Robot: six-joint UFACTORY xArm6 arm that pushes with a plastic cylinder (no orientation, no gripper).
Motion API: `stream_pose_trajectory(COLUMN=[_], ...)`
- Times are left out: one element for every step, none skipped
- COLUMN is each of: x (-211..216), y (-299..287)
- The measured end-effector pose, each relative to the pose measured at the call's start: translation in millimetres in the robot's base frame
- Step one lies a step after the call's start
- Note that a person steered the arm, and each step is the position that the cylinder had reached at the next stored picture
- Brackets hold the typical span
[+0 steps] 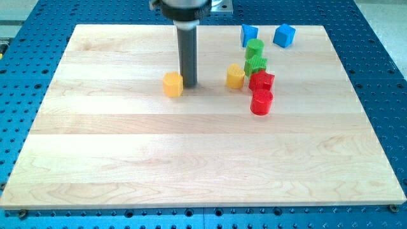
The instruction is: Keep the yellow hexagon to the bottom of the red circle
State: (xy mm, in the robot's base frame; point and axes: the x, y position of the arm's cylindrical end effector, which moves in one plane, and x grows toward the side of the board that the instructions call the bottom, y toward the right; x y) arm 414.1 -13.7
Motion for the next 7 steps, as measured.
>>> stream_pose_trajectory(x=[-3.3,-58.0,-55.5,-5.9,27.5,18.9,20.8], y=[8.9,-10.1,-61.5,-39.1,27.3,9.2,-23.5])
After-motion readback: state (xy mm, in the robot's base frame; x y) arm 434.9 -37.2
